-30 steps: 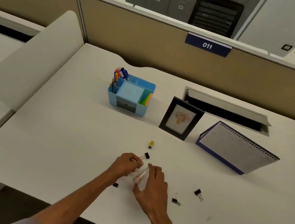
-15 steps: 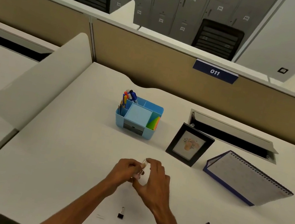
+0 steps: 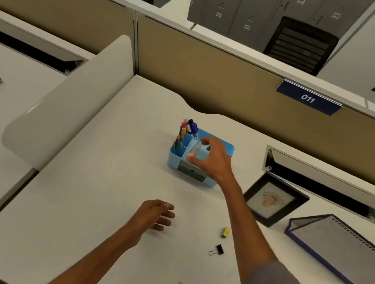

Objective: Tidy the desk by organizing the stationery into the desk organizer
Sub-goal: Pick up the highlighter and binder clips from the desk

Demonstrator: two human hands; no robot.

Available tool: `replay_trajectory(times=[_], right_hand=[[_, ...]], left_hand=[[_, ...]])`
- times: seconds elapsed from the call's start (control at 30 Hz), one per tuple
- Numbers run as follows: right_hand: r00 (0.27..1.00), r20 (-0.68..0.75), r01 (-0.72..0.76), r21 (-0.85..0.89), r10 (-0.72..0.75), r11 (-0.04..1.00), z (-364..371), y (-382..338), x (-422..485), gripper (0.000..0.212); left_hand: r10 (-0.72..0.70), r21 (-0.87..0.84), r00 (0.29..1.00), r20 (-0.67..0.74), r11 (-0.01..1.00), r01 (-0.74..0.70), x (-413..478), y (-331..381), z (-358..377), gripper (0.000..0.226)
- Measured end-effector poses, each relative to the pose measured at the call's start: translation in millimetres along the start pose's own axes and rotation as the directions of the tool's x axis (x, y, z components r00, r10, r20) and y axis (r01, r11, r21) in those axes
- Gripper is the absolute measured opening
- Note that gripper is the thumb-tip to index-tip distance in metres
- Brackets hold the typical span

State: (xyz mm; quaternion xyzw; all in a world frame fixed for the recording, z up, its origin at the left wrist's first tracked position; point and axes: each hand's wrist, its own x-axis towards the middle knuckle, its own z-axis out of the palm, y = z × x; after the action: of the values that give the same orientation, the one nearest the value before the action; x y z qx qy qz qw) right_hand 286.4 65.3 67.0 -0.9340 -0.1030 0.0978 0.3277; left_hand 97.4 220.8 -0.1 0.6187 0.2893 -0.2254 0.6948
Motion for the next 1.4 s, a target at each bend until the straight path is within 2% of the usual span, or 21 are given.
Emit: replay_trajectory(times=[0.23, 0.67, 0.8, 0.87, 0.97, 1.03, 1.17, 1.3, 1.4], right_hand=[[0.998, 0.063, -0.009, -0.104, 0.016, 0.994, 21.3, -1.1, 29.6, 0.075], [0.997, 0.079, -0.007, -0.161, 0.02, 0.987, 29.8, 0.2, 32.4, 0.082], [0.998, 0.055, -0.021, -0.067, 0.025, 0.998, 21.6, -2.3, 25.3, 0.087], [1.0, -0.009, -0.015, 0.013, 0.015, 1.0, 10.3, 0.7, 10.5, 0.081], [0.993, -0.119, 0.034, 0.172, -0.014, 0.985, -4.6, 20.1, -37.2, 0.058], [0.987, -0.162, 0.023, 0.238, 0.017, 0.971, -5.2, 41.8, -76.9, 0.043], [0.97, -0.136, -0.155, 0.301, 0.204, 0.941, 6.0, 92.6, -146.3, 0.023], [0.941, -0.108, -0.284, 0.257, 0.32, 0.924, 18.5, 134.4, -194.0, 0.019], [0.923, -0.101, -0.337, 0.252, 0.371, 0.907, 19.9, 156.0, -219.7, 0.017]], left_hand=[[-0.021, 0.007, 1.0, -0.001, 1.0, 0.021, 8.4, -3.1, -20.5, 0.025], [-0.023, 0.06, 0.999, 0.043, 0.998, 0.02, 9.7, -4.9, -12.8, 0.026], [-0.026, 0.062, 0.999, 0.036, 0.998, 0.024, 8.4, -7.4, -16.7, 0.026], [-0.024, 0.055, 0.999, 0.039, 0.998, 0.022, 7.9, -9.1, -15.9, 0.026], [-0.032, 0.059, 0.999, 0.04, 0.998, 0.029, 5.9, -13.3, -6.9, 0.025], [-0.036, 0.071, 0.998, 0.05, 0.997, 0.032, 4.7, -17.4, 2.7, 0.025], [-0.049, 0.115, 0.994, 0.094, 0.993, 0.038, 1.6, -25.6, 33.0, 0.024], [-0.039, 0.174, 0.987, 0.159, 0.985, 0.011, -0.6, -30.5, 68.1, 0.022], [0.072, 0.268, 0.986, 0.148, 0.957, -0.11, 1.9, -39.5, 95.4, 0.015]])
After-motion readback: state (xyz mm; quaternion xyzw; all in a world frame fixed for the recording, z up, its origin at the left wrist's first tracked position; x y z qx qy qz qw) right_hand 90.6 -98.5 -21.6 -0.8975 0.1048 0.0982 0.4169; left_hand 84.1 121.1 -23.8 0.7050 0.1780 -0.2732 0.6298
